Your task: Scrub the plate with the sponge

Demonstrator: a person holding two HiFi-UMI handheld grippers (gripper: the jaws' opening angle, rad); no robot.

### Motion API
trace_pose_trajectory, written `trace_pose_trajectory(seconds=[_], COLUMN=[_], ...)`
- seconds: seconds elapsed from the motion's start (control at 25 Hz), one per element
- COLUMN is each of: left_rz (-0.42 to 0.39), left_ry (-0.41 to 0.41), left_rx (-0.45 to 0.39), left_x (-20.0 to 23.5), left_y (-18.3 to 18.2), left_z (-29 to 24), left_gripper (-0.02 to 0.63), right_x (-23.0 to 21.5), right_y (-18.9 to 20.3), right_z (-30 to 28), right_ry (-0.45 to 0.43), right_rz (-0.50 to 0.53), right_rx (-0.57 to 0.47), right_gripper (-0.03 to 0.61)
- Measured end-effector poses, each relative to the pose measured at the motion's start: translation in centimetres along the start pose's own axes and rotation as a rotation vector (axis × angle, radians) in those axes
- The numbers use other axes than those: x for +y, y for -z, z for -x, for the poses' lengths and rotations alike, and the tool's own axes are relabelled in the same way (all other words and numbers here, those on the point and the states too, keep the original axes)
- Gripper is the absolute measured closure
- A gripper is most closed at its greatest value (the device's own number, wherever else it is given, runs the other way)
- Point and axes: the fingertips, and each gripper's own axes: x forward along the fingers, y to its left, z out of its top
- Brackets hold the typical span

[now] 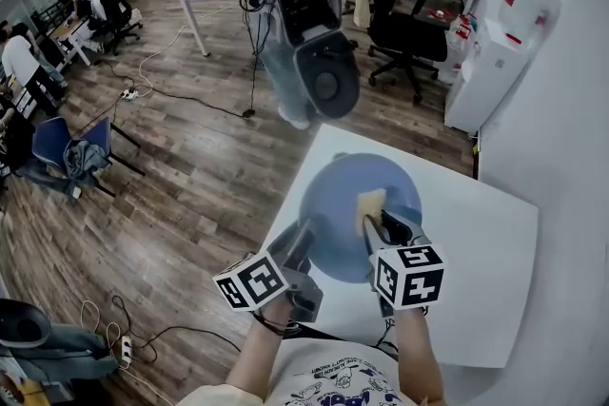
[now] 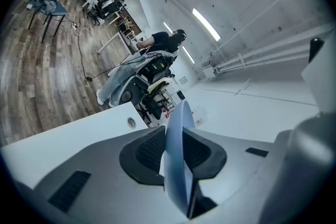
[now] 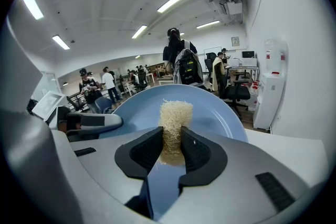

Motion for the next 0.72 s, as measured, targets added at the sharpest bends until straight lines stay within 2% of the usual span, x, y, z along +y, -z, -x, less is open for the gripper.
trace_pose_trajectory(seconds=[0.72], left_rz=[0.008], left_ry=[0.002], left_rx=[0.005], left_x=[-0.27], left_y=[0.07], left_z=[-0.20], left_gripper=[0.537], right_x=[-0.17], right_y=[0.17], right_z=[-0.03], right_ry=[0.004], right_rz=[-0.001], right_rx=[0.011], right_gripper=[0.474])
